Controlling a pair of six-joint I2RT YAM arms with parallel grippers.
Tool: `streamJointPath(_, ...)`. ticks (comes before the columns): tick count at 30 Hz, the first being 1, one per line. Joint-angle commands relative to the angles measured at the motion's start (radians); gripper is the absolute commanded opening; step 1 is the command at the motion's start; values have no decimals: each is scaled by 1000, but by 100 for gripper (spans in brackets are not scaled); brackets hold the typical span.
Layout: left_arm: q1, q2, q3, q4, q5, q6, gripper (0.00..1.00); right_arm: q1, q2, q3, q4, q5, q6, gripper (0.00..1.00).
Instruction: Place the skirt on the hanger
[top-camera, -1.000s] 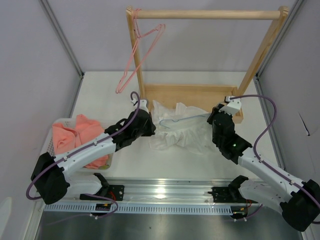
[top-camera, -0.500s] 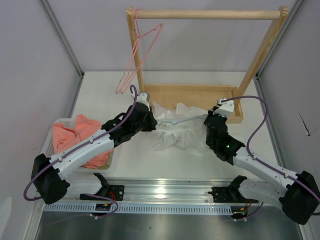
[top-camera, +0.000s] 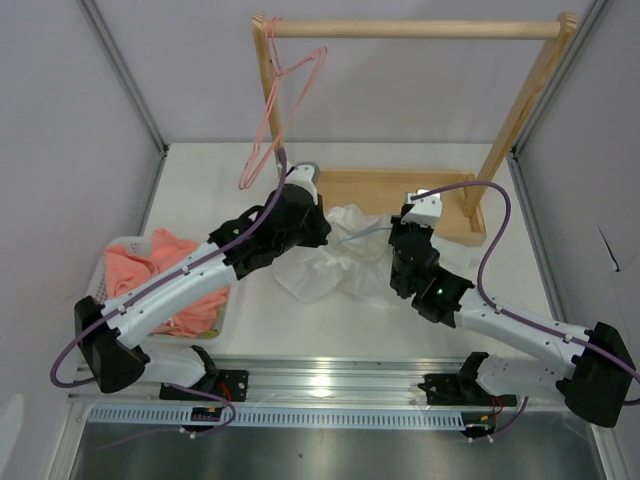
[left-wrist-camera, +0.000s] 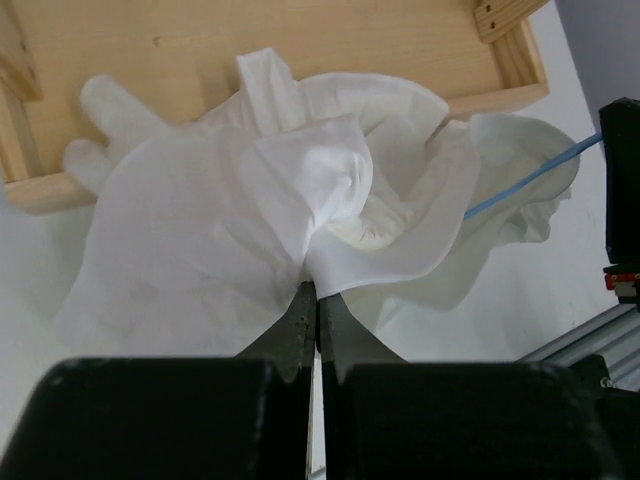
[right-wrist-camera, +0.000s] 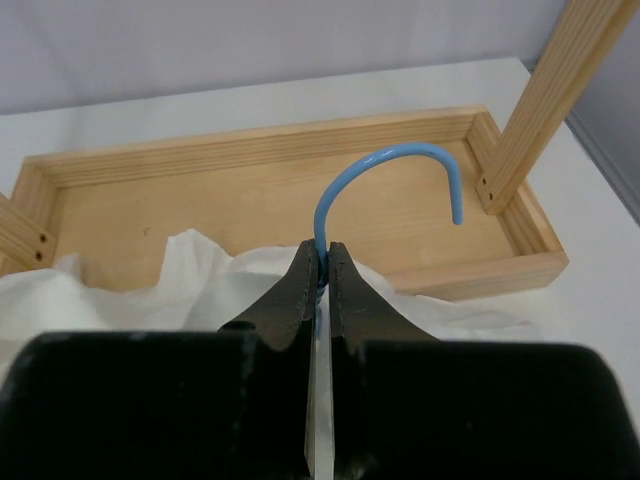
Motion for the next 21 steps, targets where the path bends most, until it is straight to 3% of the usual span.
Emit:
streamJointPath(1, -39, 66, 117, 70, 16, 19, 0, 20, 27, 93, -35, -12, -34, 0)
streamJointPath(7, -65, 169, 198, 85, 39, 8, 0, 26, 56, 162, -120, -105, 30, 0)
streamJointPath(16, -85, 186, 279, 73, 30, 8, 0, 35, 90, 171, -152, -147, 46, 0)
streamJointPath(21, -85, 244, 300, 58, 36, 16, 0, 69, 99, 283, -184, -142, 18, 0)
